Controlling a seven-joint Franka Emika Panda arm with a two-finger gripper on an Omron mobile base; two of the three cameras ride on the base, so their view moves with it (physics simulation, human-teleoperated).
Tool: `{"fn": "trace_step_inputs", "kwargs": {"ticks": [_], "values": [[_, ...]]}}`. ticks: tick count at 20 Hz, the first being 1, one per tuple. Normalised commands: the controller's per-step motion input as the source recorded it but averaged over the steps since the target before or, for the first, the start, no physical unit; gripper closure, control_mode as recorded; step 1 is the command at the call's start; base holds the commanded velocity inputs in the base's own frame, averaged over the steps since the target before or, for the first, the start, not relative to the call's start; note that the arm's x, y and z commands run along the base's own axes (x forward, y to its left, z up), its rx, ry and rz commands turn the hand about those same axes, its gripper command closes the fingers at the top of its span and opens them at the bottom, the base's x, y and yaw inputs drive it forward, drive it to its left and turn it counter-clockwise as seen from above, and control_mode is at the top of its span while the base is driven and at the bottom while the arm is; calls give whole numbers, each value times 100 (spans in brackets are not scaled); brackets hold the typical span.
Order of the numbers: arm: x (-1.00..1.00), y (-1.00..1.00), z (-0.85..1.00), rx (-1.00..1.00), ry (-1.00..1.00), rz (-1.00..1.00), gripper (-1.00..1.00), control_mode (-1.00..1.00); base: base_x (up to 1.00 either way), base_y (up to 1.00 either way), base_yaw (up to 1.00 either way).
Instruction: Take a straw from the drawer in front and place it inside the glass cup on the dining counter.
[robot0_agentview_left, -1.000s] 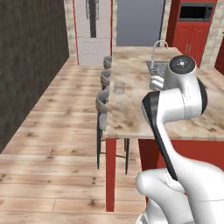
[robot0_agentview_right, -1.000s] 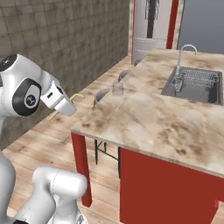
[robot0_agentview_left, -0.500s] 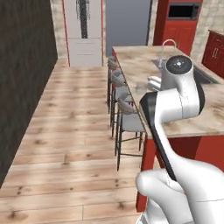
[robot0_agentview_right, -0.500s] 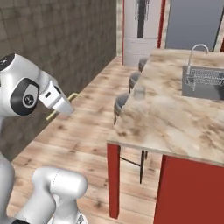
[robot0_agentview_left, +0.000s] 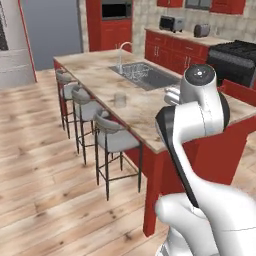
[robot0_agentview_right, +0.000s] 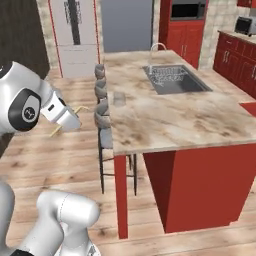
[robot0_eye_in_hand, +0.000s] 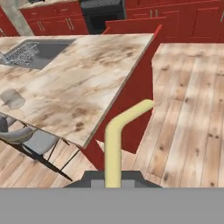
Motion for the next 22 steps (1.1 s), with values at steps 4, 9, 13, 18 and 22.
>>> {"fn": "trace_step_inputs", "kwargs": {"ticks": [4, 9, 13, 18, 22], "values": [[0, 0, 0, 0, 0, 0, 100, 100, 7, 69, -70], [0, 0, 0, 0, 0, 0, 100, 100, 19, 88, -62], [0, 0, 0, 0, 0, 0, 100, 100, 31, 100, -49], [0, 0, 0, 0, 0, 0, 100, 100, 37, 100, -35], [0, 0, 0, 0, 0, 0, 100, 100, 43, 100, -18]]}}
